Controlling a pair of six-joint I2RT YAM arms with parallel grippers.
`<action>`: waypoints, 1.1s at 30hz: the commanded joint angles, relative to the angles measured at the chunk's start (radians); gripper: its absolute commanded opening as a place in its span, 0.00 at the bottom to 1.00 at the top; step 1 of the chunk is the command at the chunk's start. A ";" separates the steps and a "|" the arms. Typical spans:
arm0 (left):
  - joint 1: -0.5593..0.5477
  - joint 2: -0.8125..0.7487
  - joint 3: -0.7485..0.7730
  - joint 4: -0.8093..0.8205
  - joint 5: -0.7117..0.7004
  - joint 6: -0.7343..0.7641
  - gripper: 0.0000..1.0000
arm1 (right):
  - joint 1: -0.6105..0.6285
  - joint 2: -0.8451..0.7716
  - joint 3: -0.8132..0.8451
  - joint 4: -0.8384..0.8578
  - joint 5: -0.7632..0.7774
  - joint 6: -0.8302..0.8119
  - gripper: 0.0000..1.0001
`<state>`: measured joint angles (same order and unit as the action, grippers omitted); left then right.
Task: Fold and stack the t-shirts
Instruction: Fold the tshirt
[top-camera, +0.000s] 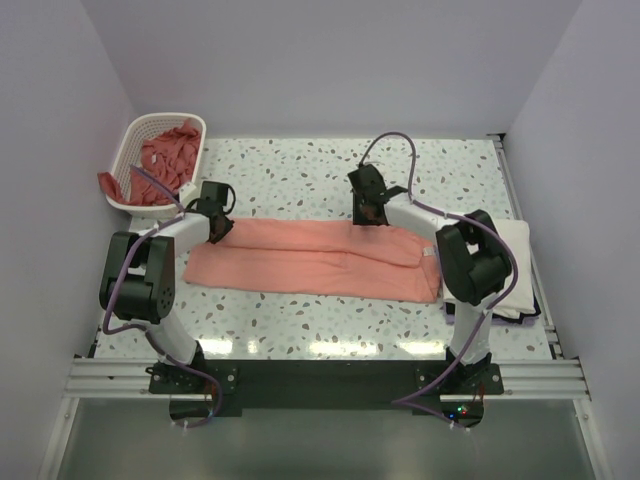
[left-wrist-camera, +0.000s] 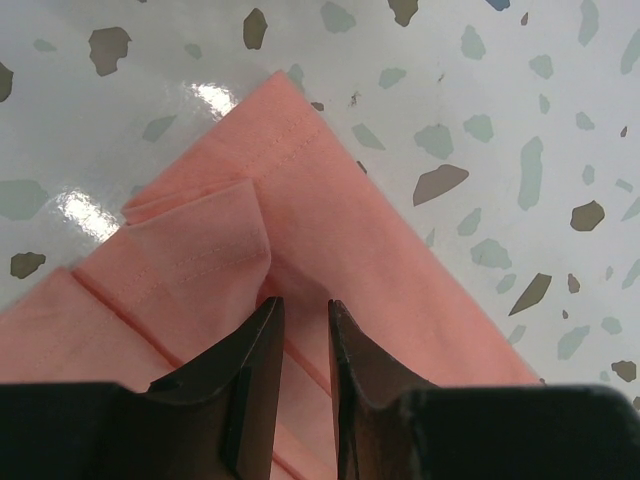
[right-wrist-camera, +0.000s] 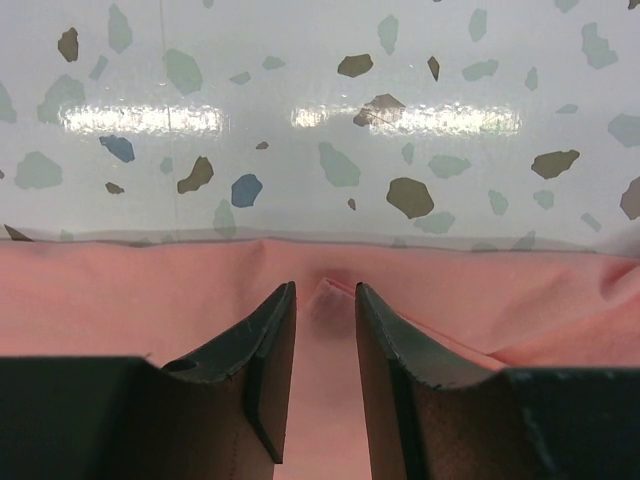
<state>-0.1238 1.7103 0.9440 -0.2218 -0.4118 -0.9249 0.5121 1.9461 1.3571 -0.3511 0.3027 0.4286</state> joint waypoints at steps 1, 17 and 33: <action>0.010 -0.029 -0.007 0.038 -0.005 -0.011 0.29 | 0.005 0.028 0.042 -0.014 0.042 -0.004 0.34; 0.018 -0.043 -0.034 0.052 0.010 -0.017 0.29 | 0.016 -0.004 0.017 -0.025 0.065 0.005 0.14; 0.046 -0.104 -0.102 0.081 0.033 -0.025 0.28 | 0.019 -0.208 -0.125 -0.028 0.047 0.027 0.05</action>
<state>-0.0975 1.6623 0.8639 -0.1886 -0.3828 -0.9325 0.5236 1.7988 1.2564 -0.3817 0.3305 0.4370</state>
